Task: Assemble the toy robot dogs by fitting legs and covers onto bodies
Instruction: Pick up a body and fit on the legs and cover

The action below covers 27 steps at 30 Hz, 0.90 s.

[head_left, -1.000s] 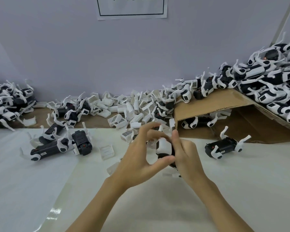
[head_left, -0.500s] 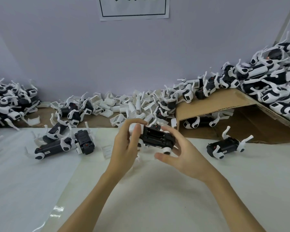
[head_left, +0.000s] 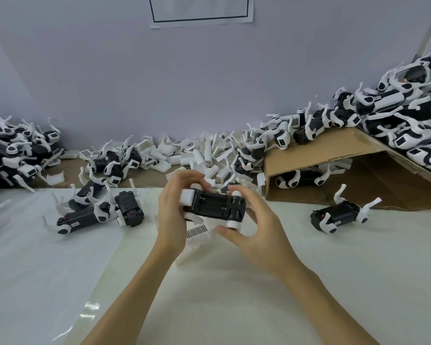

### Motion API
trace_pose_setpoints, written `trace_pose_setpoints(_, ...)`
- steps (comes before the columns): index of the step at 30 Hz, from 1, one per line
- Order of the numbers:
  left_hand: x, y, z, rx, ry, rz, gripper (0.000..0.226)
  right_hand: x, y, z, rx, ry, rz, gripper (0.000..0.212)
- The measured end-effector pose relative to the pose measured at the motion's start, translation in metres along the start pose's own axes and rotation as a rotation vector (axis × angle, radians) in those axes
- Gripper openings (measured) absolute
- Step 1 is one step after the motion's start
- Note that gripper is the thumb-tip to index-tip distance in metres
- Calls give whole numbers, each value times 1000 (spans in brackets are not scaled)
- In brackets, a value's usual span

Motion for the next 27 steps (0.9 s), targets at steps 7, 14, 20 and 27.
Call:
trace_pose_setpoints(7, -18, 4, -54, 465, 38, -176, 40, 32, 7, 11, 87, -558, 296, 76)
trace_pose_setpoints(14, -50, 9, -89, 724, 315, -412, 41, 27, 23, 76, -424, 339, 81, 43)
trace_pose_setpoints(20, -52, 12, -87, 728, 330, -428, 39, 17, 12, 65, -289, 343, 74, 27)
trace_pose_setpoints(27, -54, 11, -82, 688, 376, -416, 40, 12, -2, -3, 5, -293, 168, 19)
Point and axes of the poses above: each hand's wrist, its own y-axis away from the middle knuckle, its own z-axis out of the palm, x = y × z, the point moved 10 cm from there along -y, towards the middle knuckle, and after that the axes turned 3 degrees about -x, right-handed, at the moved point
